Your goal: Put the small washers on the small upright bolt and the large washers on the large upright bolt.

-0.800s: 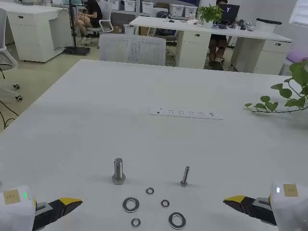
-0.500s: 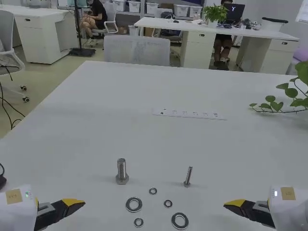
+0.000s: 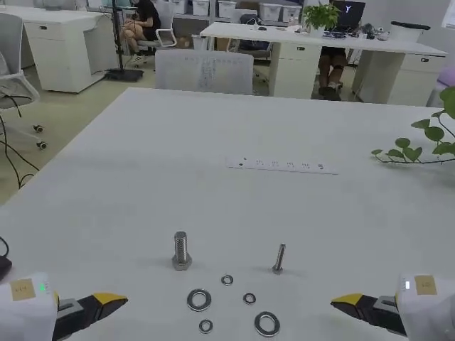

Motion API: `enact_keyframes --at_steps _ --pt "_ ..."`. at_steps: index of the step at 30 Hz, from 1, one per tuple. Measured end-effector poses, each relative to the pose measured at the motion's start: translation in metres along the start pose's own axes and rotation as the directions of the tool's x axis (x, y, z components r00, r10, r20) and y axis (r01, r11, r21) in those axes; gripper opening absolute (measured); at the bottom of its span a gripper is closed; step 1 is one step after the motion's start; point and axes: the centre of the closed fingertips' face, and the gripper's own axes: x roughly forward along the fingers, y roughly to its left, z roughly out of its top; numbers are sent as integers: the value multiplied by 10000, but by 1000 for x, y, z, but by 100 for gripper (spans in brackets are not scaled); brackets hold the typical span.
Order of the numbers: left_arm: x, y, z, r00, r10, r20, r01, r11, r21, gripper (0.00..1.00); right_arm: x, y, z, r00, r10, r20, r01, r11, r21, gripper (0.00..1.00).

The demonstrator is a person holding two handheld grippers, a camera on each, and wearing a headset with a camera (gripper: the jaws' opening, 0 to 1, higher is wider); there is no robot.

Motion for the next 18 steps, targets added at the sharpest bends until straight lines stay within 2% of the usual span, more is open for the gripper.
enact_keyframes --at_steps 18 --pt "1 -1 2 10000 -22 -38 22 10000 0 84 0 -1 0 10000 42 21 -42 10000 14 86"
